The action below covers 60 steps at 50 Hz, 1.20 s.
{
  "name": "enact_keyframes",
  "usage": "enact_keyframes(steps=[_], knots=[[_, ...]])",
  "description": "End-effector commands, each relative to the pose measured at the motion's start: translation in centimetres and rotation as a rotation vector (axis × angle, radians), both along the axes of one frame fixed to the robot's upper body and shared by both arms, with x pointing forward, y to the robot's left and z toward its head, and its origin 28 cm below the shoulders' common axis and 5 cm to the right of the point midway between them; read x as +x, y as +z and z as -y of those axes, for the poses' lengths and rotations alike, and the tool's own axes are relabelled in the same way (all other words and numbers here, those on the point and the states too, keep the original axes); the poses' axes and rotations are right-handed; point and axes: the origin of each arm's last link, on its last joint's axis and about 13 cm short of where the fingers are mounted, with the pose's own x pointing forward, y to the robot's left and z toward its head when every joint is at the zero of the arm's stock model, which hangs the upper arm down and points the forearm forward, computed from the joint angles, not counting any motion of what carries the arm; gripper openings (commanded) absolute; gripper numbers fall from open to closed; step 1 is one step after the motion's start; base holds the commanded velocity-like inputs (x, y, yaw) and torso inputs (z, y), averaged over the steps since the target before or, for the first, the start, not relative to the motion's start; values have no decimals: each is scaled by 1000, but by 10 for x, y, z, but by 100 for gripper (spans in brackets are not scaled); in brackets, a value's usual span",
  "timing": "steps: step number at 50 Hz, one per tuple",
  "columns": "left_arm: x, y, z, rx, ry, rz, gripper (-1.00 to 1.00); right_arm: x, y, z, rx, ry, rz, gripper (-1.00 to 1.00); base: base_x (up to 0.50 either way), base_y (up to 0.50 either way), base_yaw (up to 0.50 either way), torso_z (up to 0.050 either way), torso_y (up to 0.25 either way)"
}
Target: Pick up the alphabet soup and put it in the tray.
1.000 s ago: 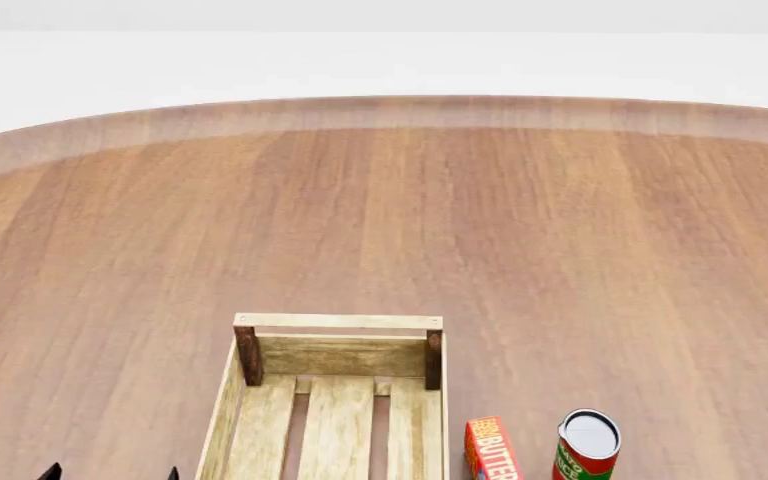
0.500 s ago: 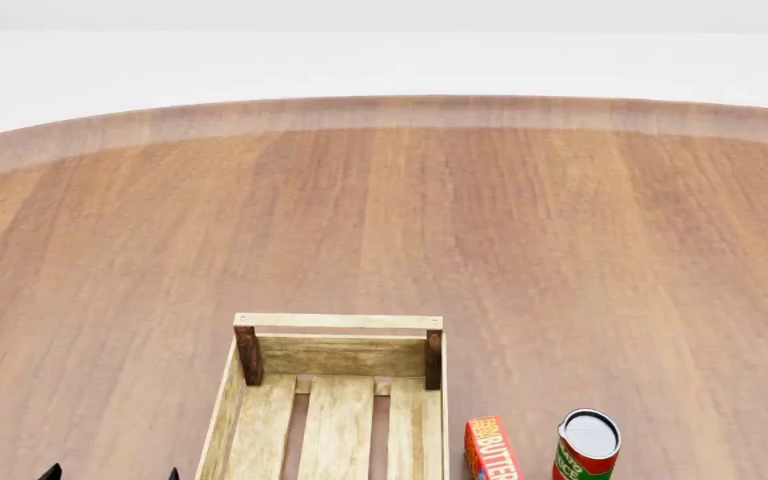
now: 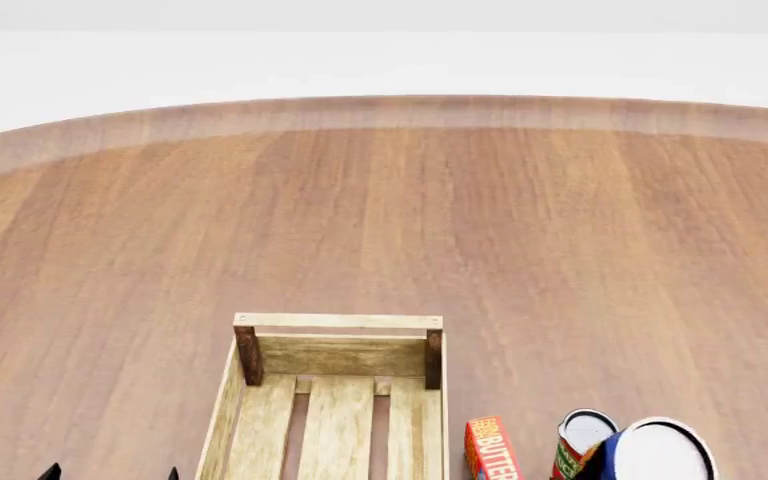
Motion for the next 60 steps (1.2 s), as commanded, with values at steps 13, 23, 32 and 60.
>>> enact_keyframes(steps=[13,23,32,60], knots=[[0,1,0,-2,-1,3,100,26,23,-25,0,160,63,-100,0,0,0,0,1],[0,1,-1,-4,1,5,100,36,28,-33,27,200,56,-100,0,0,0,0,1],[0,1,-1,-1,2,2,100,47,32,-39,58,225,43,-100,0,0,0,0,0],[-1,2,0,-5,-1,4,100,77,42,-58,135,286,-123,-100,0,0,0,1,1]])
